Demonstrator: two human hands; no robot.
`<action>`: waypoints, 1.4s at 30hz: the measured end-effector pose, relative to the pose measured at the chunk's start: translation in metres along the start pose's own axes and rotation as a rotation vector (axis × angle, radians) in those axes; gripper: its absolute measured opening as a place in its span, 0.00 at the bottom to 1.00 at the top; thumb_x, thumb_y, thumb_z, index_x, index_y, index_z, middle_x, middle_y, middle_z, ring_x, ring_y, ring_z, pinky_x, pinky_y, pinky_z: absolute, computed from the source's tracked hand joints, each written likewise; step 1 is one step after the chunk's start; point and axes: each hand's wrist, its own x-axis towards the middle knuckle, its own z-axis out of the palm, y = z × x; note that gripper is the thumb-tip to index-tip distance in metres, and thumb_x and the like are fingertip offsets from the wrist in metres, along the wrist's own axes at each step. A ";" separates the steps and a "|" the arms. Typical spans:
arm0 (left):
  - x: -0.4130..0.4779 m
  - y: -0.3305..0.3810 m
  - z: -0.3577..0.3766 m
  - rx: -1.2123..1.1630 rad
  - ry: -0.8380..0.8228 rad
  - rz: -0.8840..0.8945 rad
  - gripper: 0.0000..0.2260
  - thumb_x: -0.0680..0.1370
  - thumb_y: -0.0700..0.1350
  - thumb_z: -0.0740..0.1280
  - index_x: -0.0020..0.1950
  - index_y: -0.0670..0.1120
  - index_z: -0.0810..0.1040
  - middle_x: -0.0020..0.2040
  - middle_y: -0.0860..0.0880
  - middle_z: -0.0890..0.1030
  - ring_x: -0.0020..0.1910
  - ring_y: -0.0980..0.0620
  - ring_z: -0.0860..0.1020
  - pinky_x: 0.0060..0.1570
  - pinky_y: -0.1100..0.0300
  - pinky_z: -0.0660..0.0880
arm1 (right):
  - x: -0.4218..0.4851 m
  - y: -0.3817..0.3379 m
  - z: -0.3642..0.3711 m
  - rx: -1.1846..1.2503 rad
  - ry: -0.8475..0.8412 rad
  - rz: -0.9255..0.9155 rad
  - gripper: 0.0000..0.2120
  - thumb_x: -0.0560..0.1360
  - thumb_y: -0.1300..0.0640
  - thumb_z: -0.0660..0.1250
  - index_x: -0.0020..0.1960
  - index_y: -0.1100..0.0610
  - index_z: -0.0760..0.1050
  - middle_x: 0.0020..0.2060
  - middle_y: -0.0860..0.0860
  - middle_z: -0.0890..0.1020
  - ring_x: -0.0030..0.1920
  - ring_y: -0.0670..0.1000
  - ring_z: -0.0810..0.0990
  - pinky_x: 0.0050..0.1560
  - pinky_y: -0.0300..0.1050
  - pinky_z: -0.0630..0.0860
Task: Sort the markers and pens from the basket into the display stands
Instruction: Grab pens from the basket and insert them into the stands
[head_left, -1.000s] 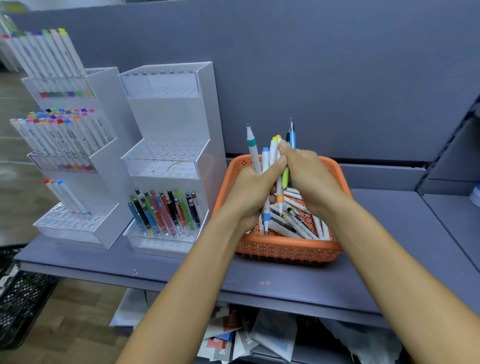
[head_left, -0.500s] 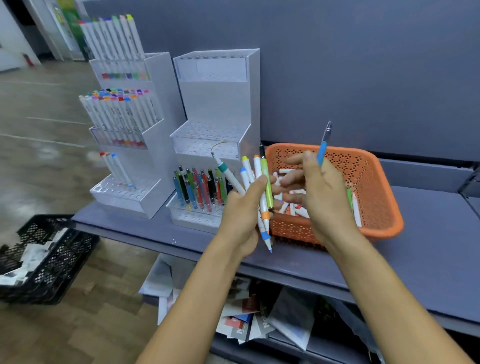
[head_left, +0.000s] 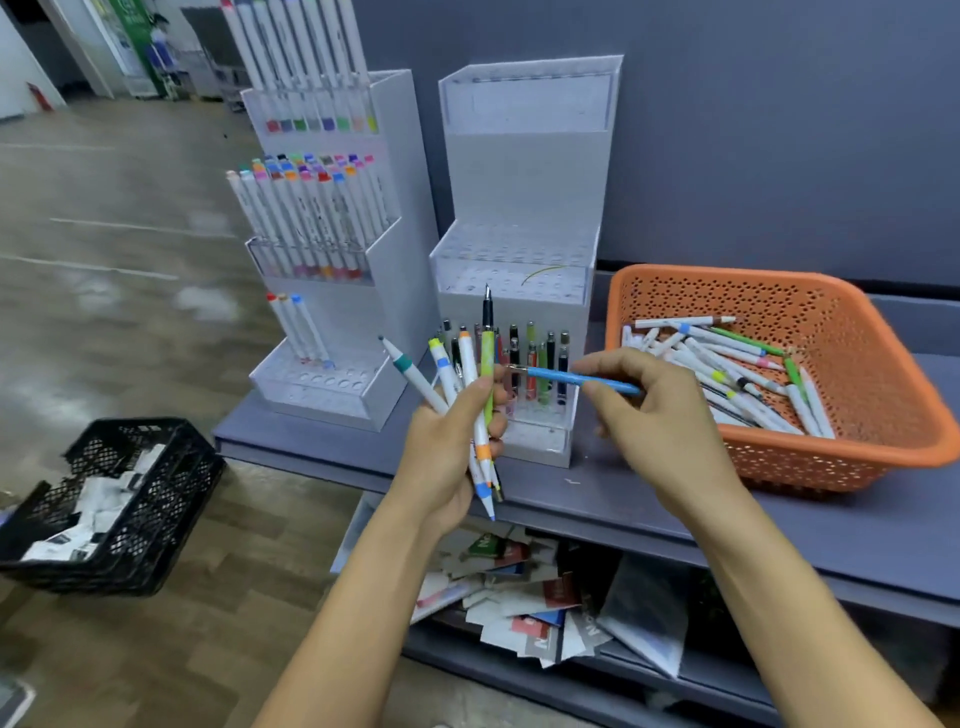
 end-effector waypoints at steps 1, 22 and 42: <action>0.002 0.004 -0.008 0.001 -0.005 -0.004 0.06 0.80 0.40 0.61 0.51 0.43 0.78 0.32 0.53 0.77 0.26 0.58 0.69 0.24 0.68 0.67 | 0.002 -0.004 0.005 0.030 0.041 -0.003 0.12 0.74 0.64 0.68 0.45 0.47 0.78 0.32 0.40 0.79 0.30 0.44 0.75 0.37 0.42 0.75; 0.048 0.028 -0.078 0.060 -0.255 -0.133 0.07 0.80 0.41 0.63 0.51 0.42 0.79 0.34 0.51 0.77 0.27 0.57 0.70 0.25 0.67 0.68 | 0.027 -0.007 0.057 -0.493 0.458 -0.313 0.15 0.73 0.66 0.69 0.58 0.62 0.72 0.38 0.48 0.77 0.33 0.48 0.76 0.37 0.35 0.75; 0.059 0.022 -0.053 -0.011 -0.253 -0.159 0.08 0.78 0.42 0.63 0.53 0.40 0.78 0.34 0.50 0.77 0.27 0.57 0.70 0.24 0.68 0.67 | 0.023 0.032 0.068 -0.627 0.188 -0.356 0.17 0.70 0.66 0.73 0.57 0.58 0.75 0.41 0.52 0.81 0.38 0.52 0.80 0.39 0.44 0.76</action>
